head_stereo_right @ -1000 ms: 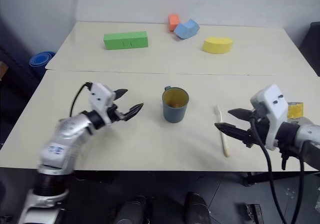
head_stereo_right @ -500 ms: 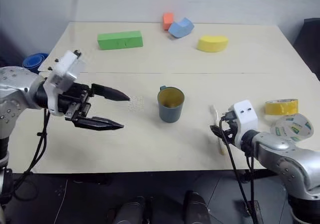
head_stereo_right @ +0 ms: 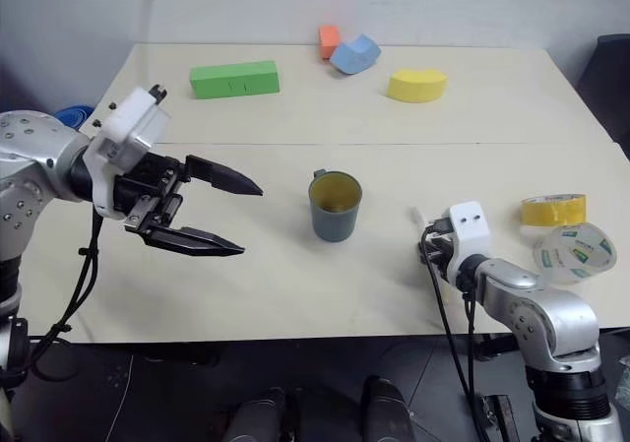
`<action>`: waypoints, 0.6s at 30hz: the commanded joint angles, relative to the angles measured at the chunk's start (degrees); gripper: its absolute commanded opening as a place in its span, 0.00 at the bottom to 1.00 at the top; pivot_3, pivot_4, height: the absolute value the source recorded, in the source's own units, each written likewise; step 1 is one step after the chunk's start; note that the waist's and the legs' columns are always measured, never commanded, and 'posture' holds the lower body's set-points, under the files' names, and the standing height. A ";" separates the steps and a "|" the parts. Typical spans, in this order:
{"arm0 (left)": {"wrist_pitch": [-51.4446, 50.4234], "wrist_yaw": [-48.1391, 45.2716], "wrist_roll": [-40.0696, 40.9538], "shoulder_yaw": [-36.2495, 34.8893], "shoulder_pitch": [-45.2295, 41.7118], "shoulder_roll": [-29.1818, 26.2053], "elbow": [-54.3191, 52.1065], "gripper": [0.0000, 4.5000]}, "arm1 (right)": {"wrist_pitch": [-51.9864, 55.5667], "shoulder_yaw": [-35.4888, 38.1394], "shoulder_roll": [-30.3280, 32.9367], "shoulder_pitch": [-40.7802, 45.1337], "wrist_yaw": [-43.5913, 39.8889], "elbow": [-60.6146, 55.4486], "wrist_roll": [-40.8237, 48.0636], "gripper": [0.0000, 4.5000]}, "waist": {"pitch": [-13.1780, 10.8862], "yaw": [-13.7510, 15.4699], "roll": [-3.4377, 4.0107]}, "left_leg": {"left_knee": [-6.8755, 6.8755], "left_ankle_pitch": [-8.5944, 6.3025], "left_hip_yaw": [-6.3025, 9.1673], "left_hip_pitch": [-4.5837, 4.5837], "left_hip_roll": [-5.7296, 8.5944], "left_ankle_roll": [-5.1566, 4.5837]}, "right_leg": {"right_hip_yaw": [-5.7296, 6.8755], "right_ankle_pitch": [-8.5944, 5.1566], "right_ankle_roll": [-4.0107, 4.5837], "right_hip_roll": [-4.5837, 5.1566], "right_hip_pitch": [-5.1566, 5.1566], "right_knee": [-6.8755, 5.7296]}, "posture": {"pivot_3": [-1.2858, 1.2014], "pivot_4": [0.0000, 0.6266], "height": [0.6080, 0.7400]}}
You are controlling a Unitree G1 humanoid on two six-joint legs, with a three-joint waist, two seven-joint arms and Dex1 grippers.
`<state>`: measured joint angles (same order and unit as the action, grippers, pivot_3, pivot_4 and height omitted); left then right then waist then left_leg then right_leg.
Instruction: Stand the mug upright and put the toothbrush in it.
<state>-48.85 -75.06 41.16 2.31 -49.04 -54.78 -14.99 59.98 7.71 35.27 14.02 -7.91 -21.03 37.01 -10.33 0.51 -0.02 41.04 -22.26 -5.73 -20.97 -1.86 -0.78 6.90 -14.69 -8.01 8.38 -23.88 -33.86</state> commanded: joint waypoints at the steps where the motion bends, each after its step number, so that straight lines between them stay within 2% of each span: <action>1: 0.84 0.20 -0.16 -1.35 -0.46 -0.45 -0.46 0.95 | 1.22 -0.22 -0.23 -1.16 -1.53 -1.22 -0.70 0.07 | 0.00 -0.07 0.00 | 0.00 0.00 0.01 0.00 0.00 0.00 | 0.00 0.00 0.00 0.00 0.00 -0.01 | 0.52 0.24 1.00; 5: 0.15 2.13 -0.23 -3.12 0.88 -0.96 0.35 0.95 | -2.78 2.38 -0.01 1.29 -2.28 -3.31 -2.49 0.07 | 0.00 -0.28 0.00 | 0.00 0.00 0.03 0.00 0.00 0.00 | 0.00 0.00 0.00 0.00 0.00 -0.02 | 0.52 0.24 1.00; 10: -1.71 5.40 0.79 -6.67 2.33 -1.51 1.58 0.95 | -8.24 8.04 -8.09 12.96 0.84 -5.66 1.79 0.07 | -0.05 -0.81 0.07 | 0.02 0.01 -0.01 -0.07 0.00 0.00 | -0.04 0.00 0.00 0.00 -0.08 -0.03 | 0.52 0.24 1.00; 13: -3.43 7.22 1.77 -8.94 2.42 -2.04 1.76 0.95 | -10.72 5.36 -13.03 20.51 0.45 -7.00 2.93 0.07 | -0.07 -1.16 0.12 | -0.03 0.05 -0.03 -0.19 -0.02 0.07 | -0.10 0.00 0.00 -0.01 -0.41 -0.34 | 0.52 0.24 1.00; 18: -4.83 8.69 2.43 -10.54 2.92 -3.05 1.06 0.95 | -16.34 1.04 -20.30 27.39 -0.25 -2.69 0.98 0.07 | -0.07 -1.25 0.12 | -0.14 0.05 0.07 -0.24 -0.01 0.13 | -0.03 0.00 0.00 -0.01 -0.64 -0.70 | 0.52 0.24 1.00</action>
<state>-53.32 -66.81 42.49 -6.14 -46.03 -56.79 -12.76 46.85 9.25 16.18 39.81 -7.54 -24.24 38.48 -10.41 -0.74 0.10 40.91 -22.21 -5.69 -21.22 -1.83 -0.65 6.85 -14.69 -8.01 8.40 -24.52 -34.55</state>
